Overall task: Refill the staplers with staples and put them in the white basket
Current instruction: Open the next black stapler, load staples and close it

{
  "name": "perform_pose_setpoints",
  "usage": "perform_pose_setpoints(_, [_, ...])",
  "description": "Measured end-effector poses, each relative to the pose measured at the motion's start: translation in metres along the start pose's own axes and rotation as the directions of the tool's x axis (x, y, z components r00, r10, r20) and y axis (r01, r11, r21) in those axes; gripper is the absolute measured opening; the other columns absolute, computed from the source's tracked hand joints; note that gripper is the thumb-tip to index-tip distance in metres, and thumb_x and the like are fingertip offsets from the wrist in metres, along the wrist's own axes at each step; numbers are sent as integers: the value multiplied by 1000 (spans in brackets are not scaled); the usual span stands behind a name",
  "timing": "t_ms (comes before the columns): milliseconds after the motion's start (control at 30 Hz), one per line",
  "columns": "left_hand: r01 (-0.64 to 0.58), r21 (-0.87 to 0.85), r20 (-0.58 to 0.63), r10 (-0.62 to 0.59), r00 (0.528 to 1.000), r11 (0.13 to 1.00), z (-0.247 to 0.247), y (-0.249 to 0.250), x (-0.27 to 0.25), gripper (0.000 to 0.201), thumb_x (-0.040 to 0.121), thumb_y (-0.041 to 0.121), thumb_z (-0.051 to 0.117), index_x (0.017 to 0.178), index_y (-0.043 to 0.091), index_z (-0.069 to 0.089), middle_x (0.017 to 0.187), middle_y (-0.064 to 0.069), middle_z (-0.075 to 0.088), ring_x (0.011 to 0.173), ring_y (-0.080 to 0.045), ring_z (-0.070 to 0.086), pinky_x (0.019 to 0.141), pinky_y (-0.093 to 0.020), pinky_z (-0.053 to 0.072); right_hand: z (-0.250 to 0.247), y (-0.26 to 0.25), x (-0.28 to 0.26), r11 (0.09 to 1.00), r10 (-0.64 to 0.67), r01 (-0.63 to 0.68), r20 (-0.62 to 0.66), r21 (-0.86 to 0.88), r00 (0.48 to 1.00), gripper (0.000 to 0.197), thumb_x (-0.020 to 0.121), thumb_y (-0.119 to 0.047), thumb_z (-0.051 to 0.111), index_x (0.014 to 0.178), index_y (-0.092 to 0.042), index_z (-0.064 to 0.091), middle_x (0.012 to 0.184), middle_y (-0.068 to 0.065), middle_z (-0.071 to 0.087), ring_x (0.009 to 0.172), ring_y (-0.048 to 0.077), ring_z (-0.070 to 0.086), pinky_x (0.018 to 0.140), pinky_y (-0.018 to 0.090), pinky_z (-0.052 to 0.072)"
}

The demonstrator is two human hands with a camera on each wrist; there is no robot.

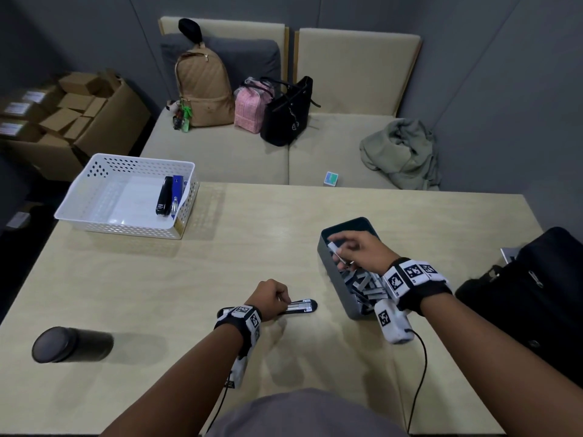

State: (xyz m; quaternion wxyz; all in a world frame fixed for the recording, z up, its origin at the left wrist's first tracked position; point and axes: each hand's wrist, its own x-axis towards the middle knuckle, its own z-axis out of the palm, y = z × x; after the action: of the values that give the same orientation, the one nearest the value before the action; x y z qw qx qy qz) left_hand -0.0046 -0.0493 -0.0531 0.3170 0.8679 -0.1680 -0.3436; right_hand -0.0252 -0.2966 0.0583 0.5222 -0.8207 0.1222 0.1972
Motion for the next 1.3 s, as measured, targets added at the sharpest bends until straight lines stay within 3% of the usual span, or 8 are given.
perform_pose_setpoints(300, [-19, 1, -4, 19, 1000, 1000, -2, -2, -1, 17, 72, -2, 62, 79, 6, 75, 53, 11, 56, 43, 10, 52, 47, -5, 39, 76, -12, 2, 988, -61, 92, 232, -127, 971, 25, 92, -10, 61, 116, -11, 59, 76, -3, 59, 64, 11, 62, 51, 15, 46])
perform_pose_setpoints(467, [-28, 33, 10, 27, 1000, 999, -2, -2, -1, 22, 71, -3, 60, 81, 7, 77, 54, 13, 55, 44, 7, 52, 45, -3, 36, 48, 5, 4, 974, -102, 86, -71, -209, 992, 20, 91, -17, 61, 111, -15, 63, 92, 1, 71, 85, 14, 66, 81, 25, 51])
perform_pose_setpoints(600, [-16, 33, 8, 16, 1000, 999, 0, -4, 1, 23, 71, -4, 59, 80, 8, 76, 54, 12, 56, 43, 9, 52, 45, -3, 35, -4, 41, 2, 923, 70, -158, -250, -350, 966, 11, 88, -15, 65, 99, -15, 66, 98, 5, 68, 92, 21, 65, 79, 26, 49])
perform_pose_setpoints(733, [-15, 41, 27, 14, 1000, 999, 0, -6, 2, 22, 72, -3, 59, 76, 12, 75, 58, 8, 59, 47, 3, 55, 46, -4, 37, -13, 69, 1, 801, 207, -243, -128, -547, 970, 7, 85, -10, 63, 85, -17, 66, 94, 9, 72, 92, 26, 67, 87, 30, 53])
perform_pose_setpoints(833, [-30, 68, 22, 28, 999, 997, 2, -10, 4, 31, 72, -1, 60, 64, 28, 67, 67, 1, 66, 55, -2, 54, 49, -6, 38, -5, 74, 4, 750, 248, -218, -40, -625, 968, 14, 86, -11, 58, 81, -22, 63, 97, 7, 70, 93, 26, 67, 87, 33, 54])
perform_pose_setpoints(967, [-23, 107, 15, 21, 1000, 994, 3, -10, 8, 34, 69, 2, 63, 56, 34, 62, 66, -2, 69, 50, -1, 55, 47, -9, 39, 2, 75, 12, 681, 256, -201, -28, -704, 966, 20, 87, -10, 50, 77, -16, 66, 95, 14, 67, 81, 29, 62, 75, 31, 51])
perform_pose_setpoints(1133, [-5, 108, 16, 3, 1000, 994, 4, -8, 10, 34, 68, 3, 66, 54, 34, 62, 65, -1, 69, 50, -1, 54, 48, -10, 38, -2, 81, 22, 626, 200, -142, -19, -767, 980, 18, 85, -18, 62, 101, -17, 71, 113, 9, 66, 103, 30, 64, 84, 33, 52])
perform_pose_setpoints(1300, [-14, 87, -16, 15, 1000, 996, 7, -9, 10, 37, 68, 3, 70, 54, 35, 60, 62, 4, 65, 51, 0, 53, 50, -12, 37, -13, 75, 40, 675, 108, -75, -2, -734, 994, 28, 83, -7, 63, 109, -15, 70, 117, 11, 65, 102, 31, 65, 86, 36, 54])
